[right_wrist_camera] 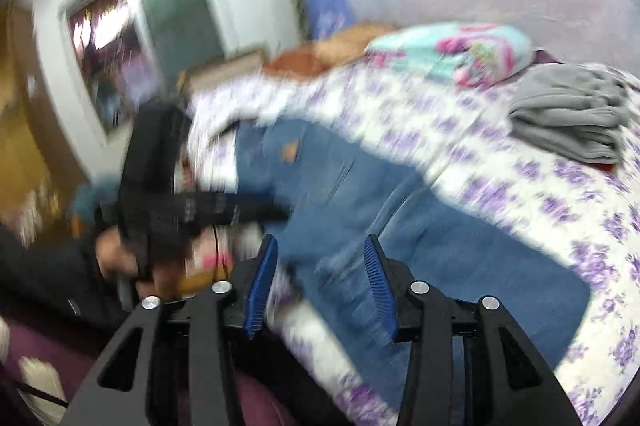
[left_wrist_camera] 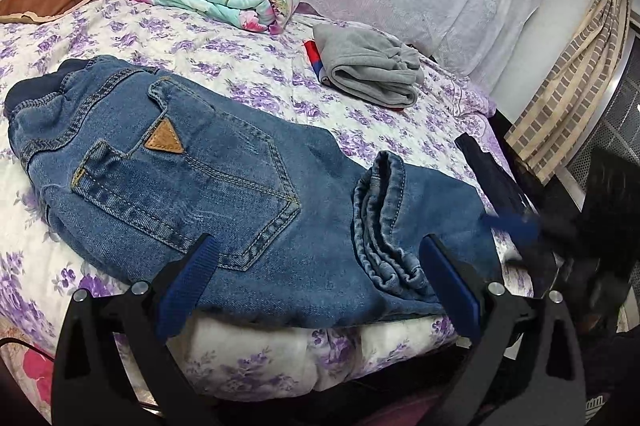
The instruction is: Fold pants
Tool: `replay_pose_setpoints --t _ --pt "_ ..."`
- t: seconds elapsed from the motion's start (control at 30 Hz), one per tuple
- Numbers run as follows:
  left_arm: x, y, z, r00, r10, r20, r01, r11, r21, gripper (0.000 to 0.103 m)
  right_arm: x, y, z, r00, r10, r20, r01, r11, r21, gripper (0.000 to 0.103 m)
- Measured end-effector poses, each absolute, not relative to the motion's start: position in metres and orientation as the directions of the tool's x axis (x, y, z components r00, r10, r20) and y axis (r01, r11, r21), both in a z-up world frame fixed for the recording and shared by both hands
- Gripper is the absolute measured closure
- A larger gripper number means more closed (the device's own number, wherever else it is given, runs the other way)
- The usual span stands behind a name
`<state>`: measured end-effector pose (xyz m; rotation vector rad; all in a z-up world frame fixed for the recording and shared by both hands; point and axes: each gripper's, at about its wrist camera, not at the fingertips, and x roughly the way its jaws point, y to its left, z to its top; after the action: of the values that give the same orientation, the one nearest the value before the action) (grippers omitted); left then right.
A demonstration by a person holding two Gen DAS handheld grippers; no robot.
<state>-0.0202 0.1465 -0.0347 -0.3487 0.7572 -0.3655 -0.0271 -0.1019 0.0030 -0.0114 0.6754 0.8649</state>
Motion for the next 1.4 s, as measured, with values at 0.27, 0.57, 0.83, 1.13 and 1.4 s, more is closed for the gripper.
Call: replay_pose_setpoints --t 0.27,0.57,0.83,1.13,1.4 --pt "-0.02 0.145 -0.035 0.674 -0.43 -0.601 0.174 0.883 -0.436 0.005 0.059 -0.086 -0.078 0.444 0.527 -0.725 -0.488 0.82 0.298 0.076" --pt "-0.022 0.15 -0.036 0.679 -0.439 -0.589 0.178 0.876 -0.447 0.005 -0.013 -0.185 -0.019 0.586 0.438 -0.682 -0.368 0.893 0.258 0.068" --pt "-0.056 0.212 -0.014 0.814 -0.37 -0.448 0.053 0.815 -0.577 0.005 -0.046 -0.219 -0.012 0.638 0.58 -0.506 -0.459 0.815 0.354 0.041" --pt "-0.036 0.289 -0.071 0.81 -0.375 -0.451 -0.194 0.555 -0.809 0.005 -0.042 -0.245 -0.024 0.641 0.611 -0.466 -0.429 0.788 0.443 0.034" --pt "0.015 0.281 -0.065 0.817 -0.347 -0.46 -0.197 0.582 -0.789 0.004 -0.025 -0.242 -0.042 0.639 0.632 -0.439 -0.456 0.771 0.445 0.036"
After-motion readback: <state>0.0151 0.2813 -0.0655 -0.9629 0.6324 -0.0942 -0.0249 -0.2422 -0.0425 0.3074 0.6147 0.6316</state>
